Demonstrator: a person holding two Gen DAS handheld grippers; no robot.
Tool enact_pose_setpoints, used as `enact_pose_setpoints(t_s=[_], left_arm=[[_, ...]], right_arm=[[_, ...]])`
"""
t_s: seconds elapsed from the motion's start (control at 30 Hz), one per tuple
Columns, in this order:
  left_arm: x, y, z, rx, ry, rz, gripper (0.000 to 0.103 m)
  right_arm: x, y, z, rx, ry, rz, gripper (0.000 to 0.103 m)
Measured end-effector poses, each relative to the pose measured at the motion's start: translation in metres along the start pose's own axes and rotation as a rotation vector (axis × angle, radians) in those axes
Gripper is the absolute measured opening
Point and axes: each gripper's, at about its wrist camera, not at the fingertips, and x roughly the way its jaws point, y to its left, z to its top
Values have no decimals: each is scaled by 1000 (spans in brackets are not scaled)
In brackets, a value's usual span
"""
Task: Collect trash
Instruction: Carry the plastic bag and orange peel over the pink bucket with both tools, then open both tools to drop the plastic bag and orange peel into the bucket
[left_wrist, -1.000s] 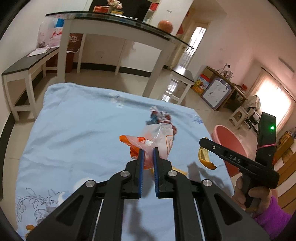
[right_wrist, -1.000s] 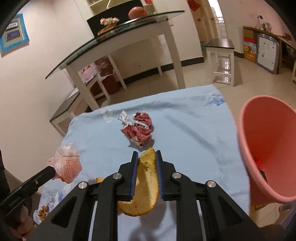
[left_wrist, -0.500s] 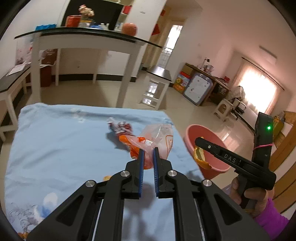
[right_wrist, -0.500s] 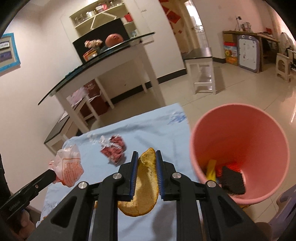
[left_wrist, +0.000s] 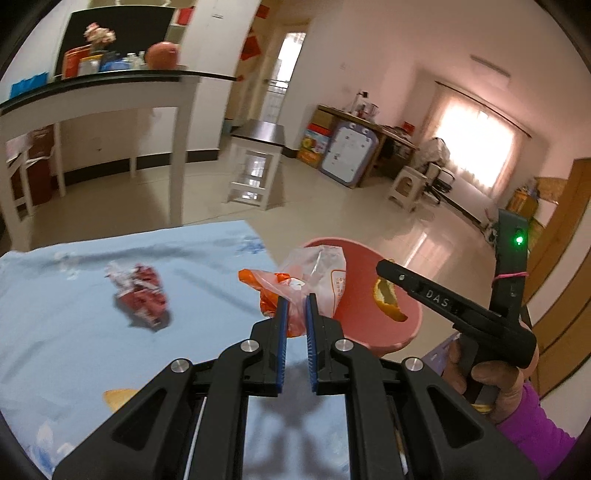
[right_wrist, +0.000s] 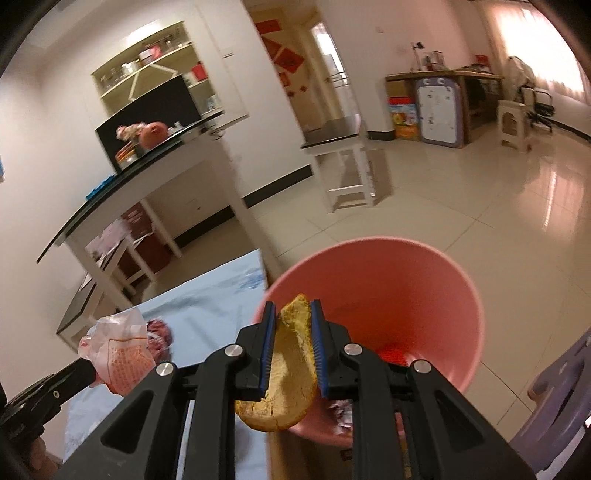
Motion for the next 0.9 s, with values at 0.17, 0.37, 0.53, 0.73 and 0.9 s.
enact_pose_setpoints(t_s=[0.17,0.37,0.53,0.73,0.9], left_arm=[[29,-24,2,54,35,-21,9],[65,-43,-1,97,98,-32,9],[89,-51,-1,103,135,-42,9],[111,-53,-4,112,159,-47,9],[120,-51,-5,106,180,-54,11]], right_arm=[[3,-26,2,37,4,-18,18],[12,-46,0,59,14,-42,19],[15,-59,-2,73,24,-53,19],[18,-70,-5,85,32,-70,19],[18,-71,-5,71,31,-84,19]])
